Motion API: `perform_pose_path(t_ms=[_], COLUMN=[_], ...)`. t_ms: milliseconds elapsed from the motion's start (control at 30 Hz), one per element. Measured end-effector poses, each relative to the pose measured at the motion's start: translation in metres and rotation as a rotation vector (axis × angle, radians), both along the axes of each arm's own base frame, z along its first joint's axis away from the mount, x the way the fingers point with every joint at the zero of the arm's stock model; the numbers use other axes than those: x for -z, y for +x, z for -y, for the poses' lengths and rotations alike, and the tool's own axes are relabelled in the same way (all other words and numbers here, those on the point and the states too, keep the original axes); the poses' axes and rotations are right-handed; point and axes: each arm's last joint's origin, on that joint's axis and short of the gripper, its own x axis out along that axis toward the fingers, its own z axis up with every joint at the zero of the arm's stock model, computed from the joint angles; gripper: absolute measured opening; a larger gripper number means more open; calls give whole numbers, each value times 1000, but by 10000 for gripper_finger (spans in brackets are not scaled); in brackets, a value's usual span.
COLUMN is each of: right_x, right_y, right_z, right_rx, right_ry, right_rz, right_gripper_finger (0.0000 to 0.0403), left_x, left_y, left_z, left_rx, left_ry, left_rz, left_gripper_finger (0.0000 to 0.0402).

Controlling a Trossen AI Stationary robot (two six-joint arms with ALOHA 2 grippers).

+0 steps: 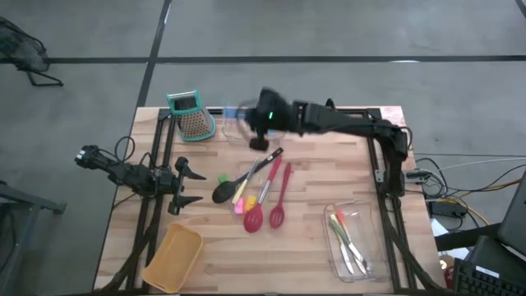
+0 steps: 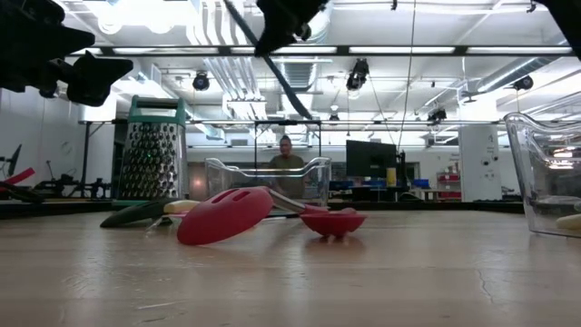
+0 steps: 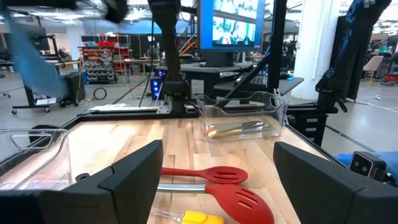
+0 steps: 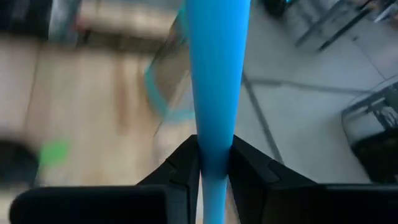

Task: Pick & Place Kitchen Items
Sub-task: Put the blue spoon into the top transparent bin

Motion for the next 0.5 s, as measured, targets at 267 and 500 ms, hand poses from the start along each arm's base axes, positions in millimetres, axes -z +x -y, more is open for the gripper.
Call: perform_pose_path(t_ms=[267, 500], right_x=[-8, 15], right_y=[-13, -20], right_z=[68, 92], right_rx=[143, 269], right_ry=[106, 227], right_rz=[202, 225], right_gripper_finger=[63, 65], left_x=[0, 0], left_y=[0, 0], left_z=[0, 0], left_rx=[0, 0], left_ry=[0, 0], left_rz=[0, 0], left_gripper_finger=[312, 312])
